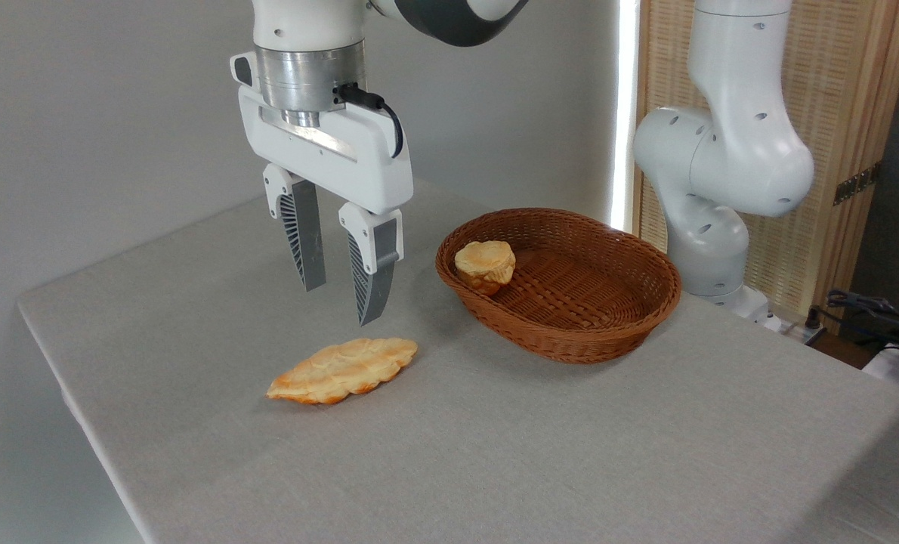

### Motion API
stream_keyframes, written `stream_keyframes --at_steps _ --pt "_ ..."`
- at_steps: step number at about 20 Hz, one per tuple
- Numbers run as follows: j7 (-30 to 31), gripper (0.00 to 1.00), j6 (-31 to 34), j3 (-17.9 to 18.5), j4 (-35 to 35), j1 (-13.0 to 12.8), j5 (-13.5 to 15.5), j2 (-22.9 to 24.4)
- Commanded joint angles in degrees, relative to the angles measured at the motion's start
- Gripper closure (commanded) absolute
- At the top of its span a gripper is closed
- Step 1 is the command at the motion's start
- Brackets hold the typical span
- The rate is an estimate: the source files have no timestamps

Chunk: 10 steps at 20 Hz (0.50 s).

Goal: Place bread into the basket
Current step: 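Lower the open gripper down onto the flat golden bread slice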

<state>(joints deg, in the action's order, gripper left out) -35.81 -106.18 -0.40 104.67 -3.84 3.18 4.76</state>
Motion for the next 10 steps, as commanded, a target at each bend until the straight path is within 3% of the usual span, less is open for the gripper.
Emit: stream_keyframes --at_steps 1,7,10 --pt "-0.6 0.0 -0.3 -1.6 -0.5 0.9 1.7 -0.4" --pt "-0.3 0.0 0.5 -1.5 -0.1 0.8 1.9 -0.2" --pt "-0.6 0.0 0.4 -1.1 -0.2 0.9 3.8 -0.2"
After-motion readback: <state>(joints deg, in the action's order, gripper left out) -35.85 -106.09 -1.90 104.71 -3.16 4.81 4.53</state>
